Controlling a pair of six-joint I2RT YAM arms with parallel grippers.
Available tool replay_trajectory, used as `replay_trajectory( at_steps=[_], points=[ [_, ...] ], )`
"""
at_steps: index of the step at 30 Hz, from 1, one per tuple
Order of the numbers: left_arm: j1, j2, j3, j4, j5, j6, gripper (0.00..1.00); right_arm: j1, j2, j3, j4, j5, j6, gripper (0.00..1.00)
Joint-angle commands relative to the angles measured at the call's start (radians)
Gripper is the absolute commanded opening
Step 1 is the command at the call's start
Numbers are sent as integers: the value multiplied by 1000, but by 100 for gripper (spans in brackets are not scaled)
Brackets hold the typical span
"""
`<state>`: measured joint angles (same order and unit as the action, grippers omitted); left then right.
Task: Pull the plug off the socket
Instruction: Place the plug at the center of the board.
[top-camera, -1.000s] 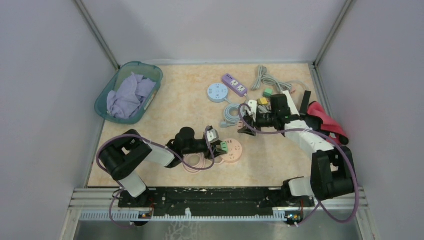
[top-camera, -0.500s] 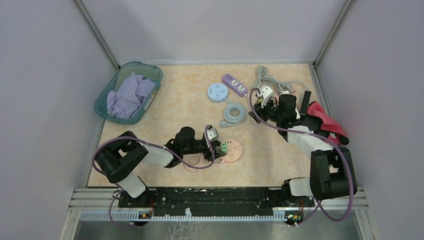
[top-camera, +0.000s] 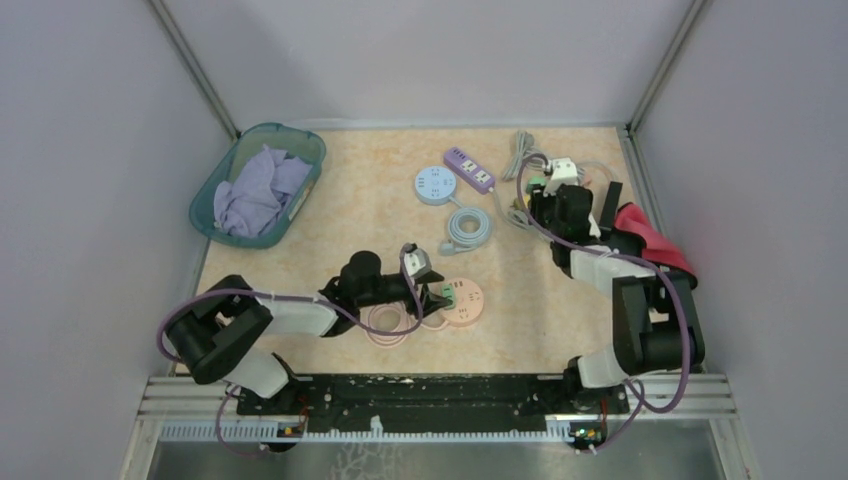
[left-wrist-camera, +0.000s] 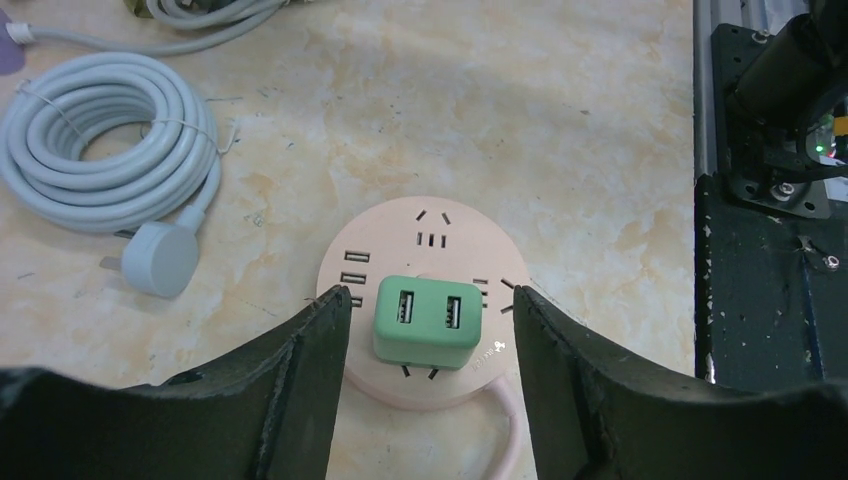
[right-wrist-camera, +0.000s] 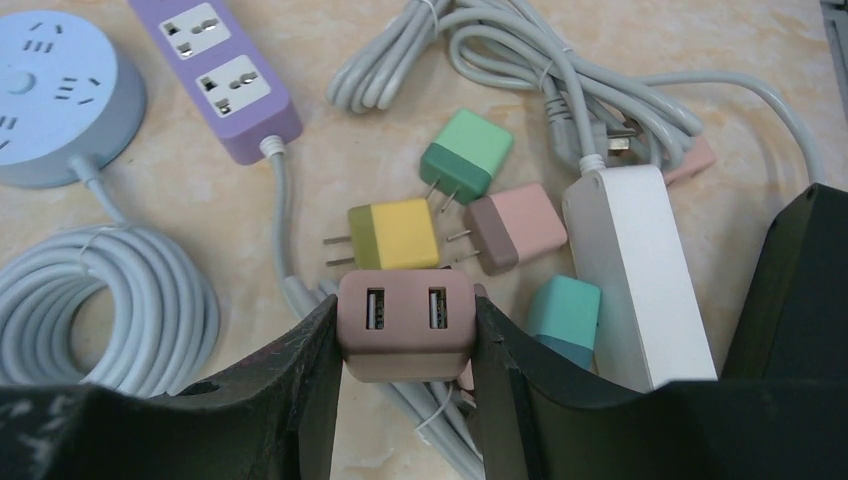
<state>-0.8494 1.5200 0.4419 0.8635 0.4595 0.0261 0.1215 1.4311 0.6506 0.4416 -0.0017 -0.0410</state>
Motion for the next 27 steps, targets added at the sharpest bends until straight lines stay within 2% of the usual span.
replay_trajectory(
  at_steps=[1, 11, 13, 16, 20, 27],
  points=[
    [-5, -65, -21, -11, -19, -12, 67, -6, 28, 70, 70, 117, 57, 30],
    [-5, -181, -69, -34, -46, -21, 68, -19, 113, 104, 99, 111, 122, 41],
    [-5, -207, -79, -45, -54, -22, 68, -19, 127, 119, 82, 112, 128, 47],
    [-4, -245, -102, -50, -68, -26, 69, -19, 135, 121, 85, 132, 131, 60],
    [-3, -278, -125, -56, -75, -32, 70, -19, 139, 121, 85, 145, 136, 67],
    [-3, -316, -138, -76, -90, -39, 71, -19, 108, 111, 80, 96, 114, 67]
  ],
)
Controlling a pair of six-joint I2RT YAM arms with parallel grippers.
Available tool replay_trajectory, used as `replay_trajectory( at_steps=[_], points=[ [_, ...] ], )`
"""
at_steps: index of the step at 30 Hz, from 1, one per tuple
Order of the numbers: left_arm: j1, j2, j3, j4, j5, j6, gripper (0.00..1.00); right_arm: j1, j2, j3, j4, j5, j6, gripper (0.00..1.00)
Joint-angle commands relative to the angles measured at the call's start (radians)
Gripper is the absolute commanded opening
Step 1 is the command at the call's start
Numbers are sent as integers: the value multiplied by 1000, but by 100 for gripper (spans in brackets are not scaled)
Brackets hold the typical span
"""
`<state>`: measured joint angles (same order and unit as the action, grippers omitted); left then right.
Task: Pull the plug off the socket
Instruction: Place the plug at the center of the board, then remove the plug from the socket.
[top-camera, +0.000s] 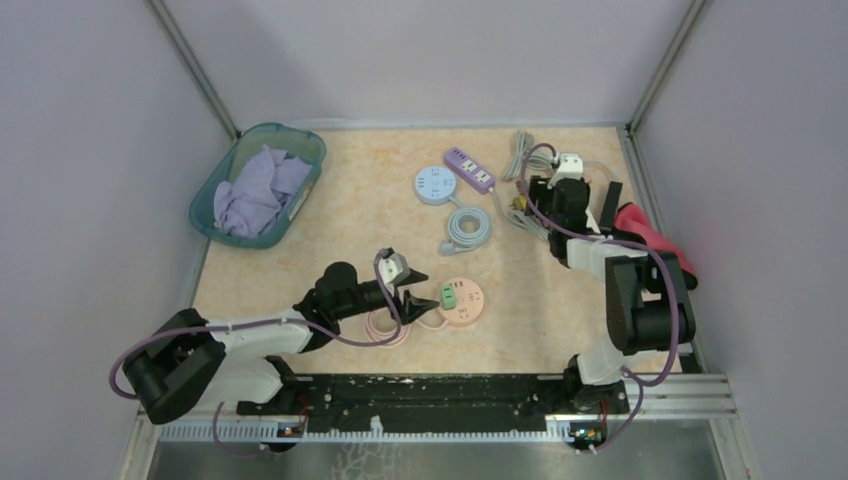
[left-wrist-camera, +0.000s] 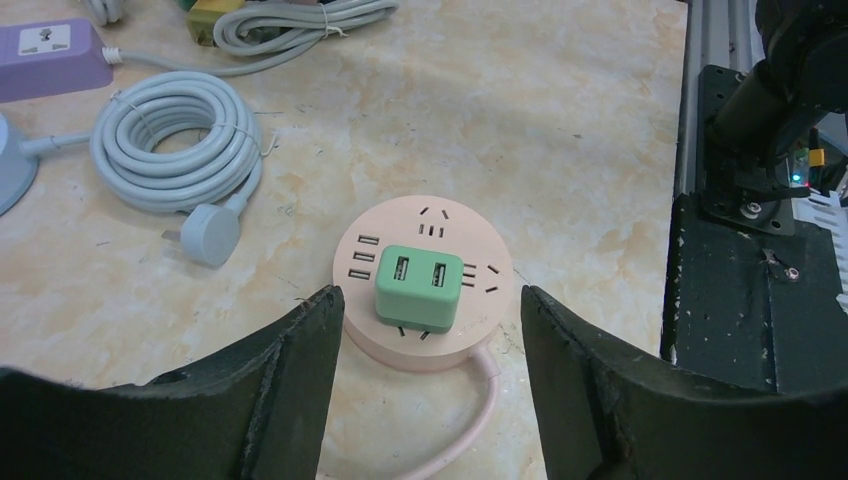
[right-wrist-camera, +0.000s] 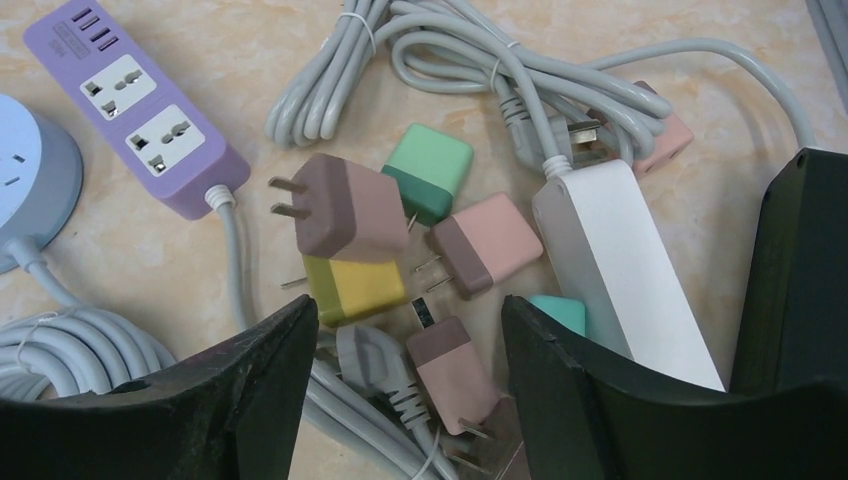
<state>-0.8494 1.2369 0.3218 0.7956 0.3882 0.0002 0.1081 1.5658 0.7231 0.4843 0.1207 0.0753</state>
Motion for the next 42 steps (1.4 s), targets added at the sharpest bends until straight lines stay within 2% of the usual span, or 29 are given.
replay_trajectory(
  at_steps=[1, 4, 7, 11, 16, 21, 31, 42],
  points=[
    [-3, -41, -22, -7, -27, -15, 71, -5, -39, 37, 32, -49, -12, 67],
    [-3, -74, -39, 2, -56, -28, 74, -5, -82, 38, -11, -139, -54, 66],
    [-3, -106, -67, 36, -85, -46, 80, -5, -129, 50, -80, -267, -112, 66],
    [-2, -141, -109, 96, -142, -89, 99, -6, -201, 31, -133, -476, -190, 66],
    [1, -178, -135, 117, -179, -117, 100, -5, -269, 18, -204, -800, -290, 65],
    [3, -200, -151, 116, -211, -144, 100, -5, -294, 18, -244, -995, -335, 65],
    [3, -174, -135, 78, -190, -154, 100, -6, -304, 5, -268, -1196, -397, 65],
    [3, -128, -122, 76, -182, -153, 100, -5, -314, -4, -274, -1243, -420, 66]
  ],
)
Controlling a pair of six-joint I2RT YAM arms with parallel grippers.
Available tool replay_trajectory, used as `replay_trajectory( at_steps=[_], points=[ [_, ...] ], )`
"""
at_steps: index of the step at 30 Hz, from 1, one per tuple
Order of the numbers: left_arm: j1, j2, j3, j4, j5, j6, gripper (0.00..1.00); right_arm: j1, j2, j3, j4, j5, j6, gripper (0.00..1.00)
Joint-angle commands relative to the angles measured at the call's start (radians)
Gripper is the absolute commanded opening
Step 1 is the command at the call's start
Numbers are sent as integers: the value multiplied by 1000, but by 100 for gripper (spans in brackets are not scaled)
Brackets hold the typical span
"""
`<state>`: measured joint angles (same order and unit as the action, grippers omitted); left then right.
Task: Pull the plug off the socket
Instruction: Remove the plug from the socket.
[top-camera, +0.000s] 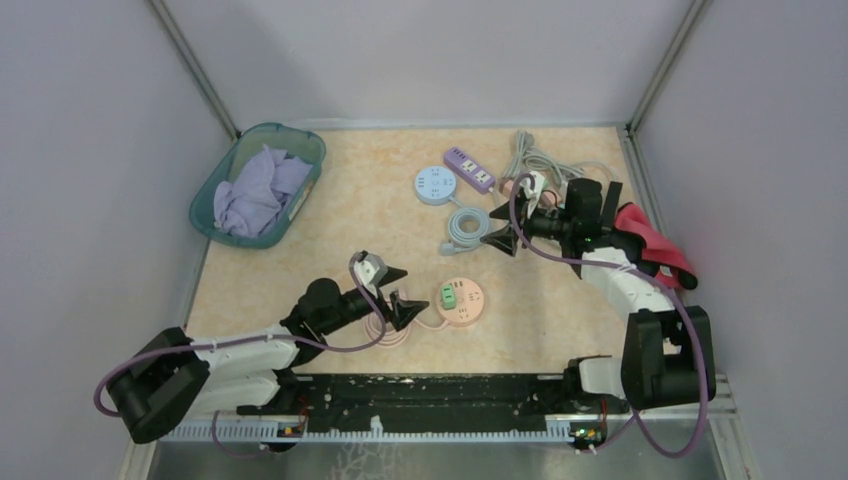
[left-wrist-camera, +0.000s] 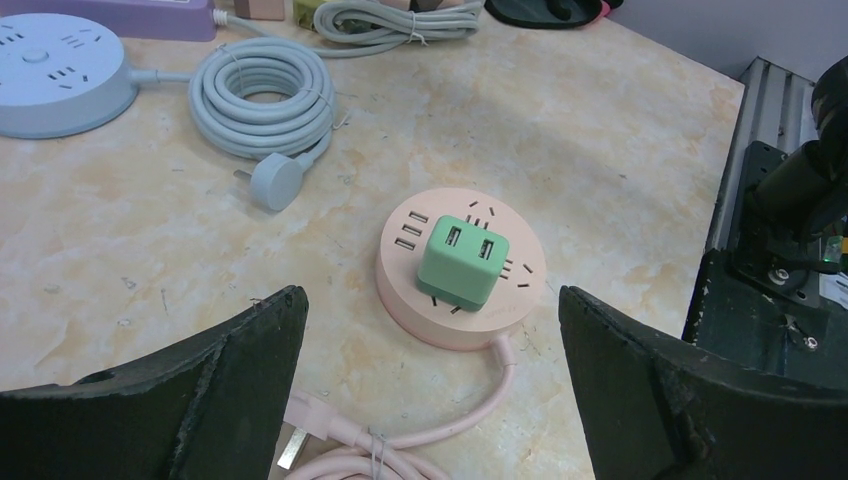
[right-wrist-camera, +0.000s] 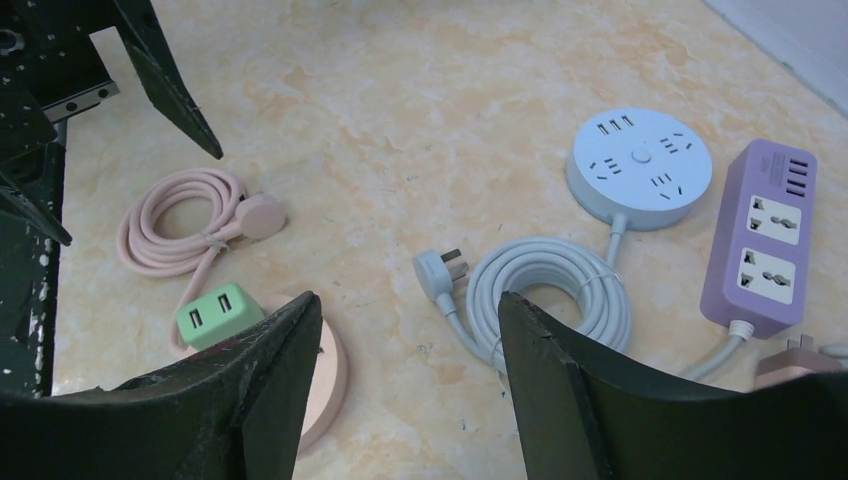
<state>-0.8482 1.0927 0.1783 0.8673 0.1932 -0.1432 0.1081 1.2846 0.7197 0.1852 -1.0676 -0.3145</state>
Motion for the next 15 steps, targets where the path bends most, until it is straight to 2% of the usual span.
replay_trajectory(
  at_steps=[1, 15],
  points=[
    [2, 21, 24, 3, 15, -10, 100, -5, -33, 0, 25, -58, -31, 66],
    [1, 43, 26, 10, 27, -12, 100, -5, -37, -4, 20, -87, -42, 66]
  ],
)
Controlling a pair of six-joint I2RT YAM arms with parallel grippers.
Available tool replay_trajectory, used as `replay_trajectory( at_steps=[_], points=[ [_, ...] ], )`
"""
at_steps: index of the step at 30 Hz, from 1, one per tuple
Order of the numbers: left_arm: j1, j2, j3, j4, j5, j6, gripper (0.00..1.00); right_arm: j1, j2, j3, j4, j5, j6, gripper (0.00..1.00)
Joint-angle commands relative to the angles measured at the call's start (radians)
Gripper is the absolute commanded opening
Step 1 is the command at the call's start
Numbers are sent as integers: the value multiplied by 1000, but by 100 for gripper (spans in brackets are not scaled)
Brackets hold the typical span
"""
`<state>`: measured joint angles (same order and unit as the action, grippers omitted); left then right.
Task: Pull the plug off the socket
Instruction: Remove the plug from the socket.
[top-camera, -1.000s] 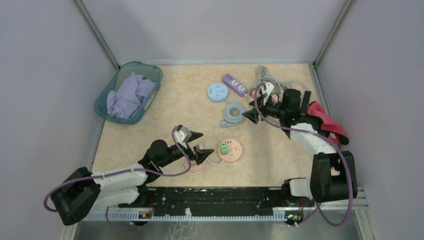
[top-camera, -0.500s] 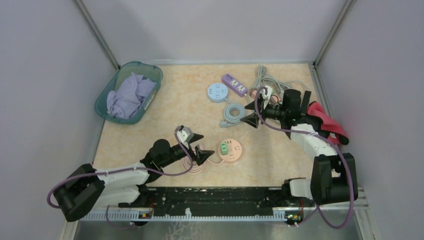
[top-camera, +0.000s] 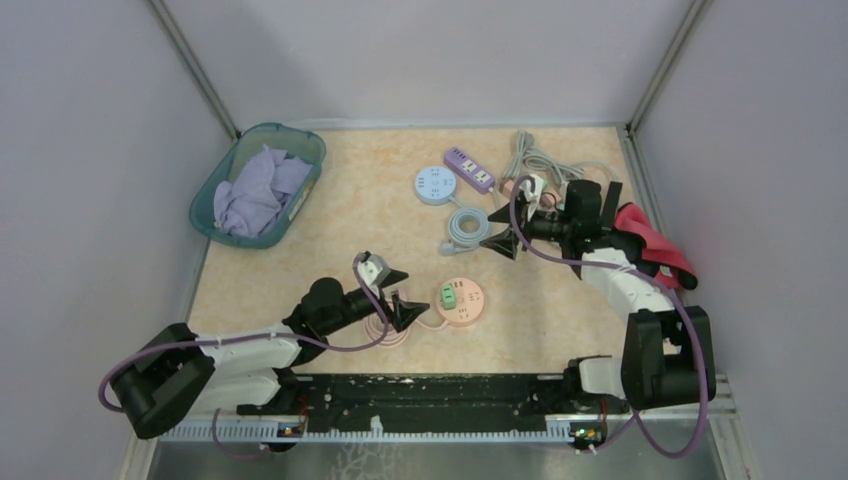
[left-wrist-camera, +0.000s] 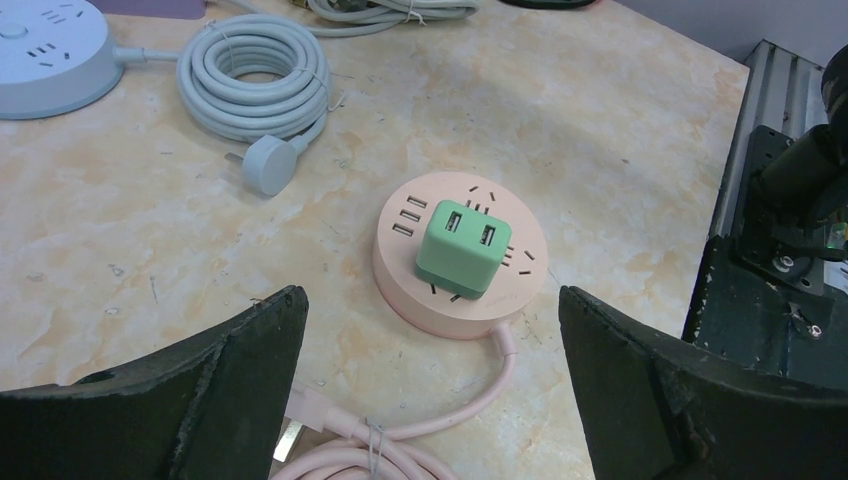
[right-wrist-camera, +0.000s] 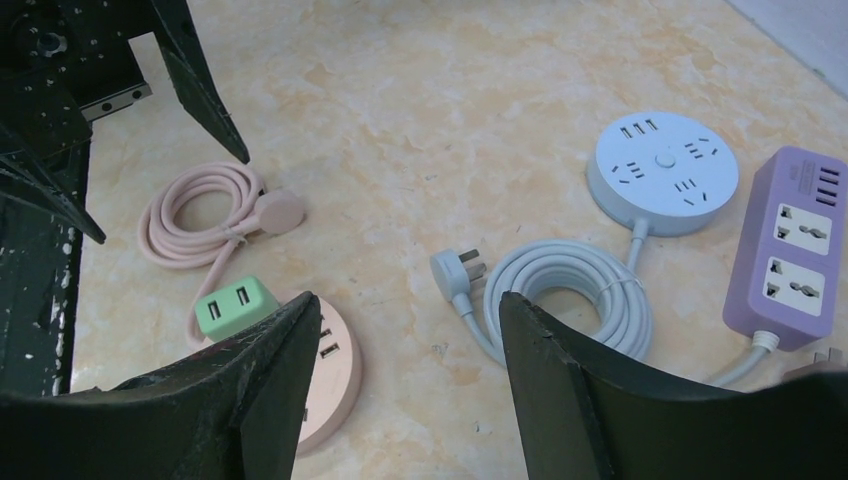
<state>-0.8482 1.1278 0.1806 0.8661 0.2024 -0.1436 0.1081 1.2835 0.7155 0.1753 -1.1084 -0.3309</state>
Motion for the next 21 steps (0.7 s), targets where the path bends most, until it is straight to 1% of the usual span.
replay_trajectory(
  at_steps=[1, 21],
  points=[
    [2, 9, 22, 12, 16, -12, 100, -5, -36, 1, 30, -49, -26, 66],
    [2, 50, 26, 37, 5, -16, 100, -1, -36, -14, 27, -114, -58, 67]
  ],
)
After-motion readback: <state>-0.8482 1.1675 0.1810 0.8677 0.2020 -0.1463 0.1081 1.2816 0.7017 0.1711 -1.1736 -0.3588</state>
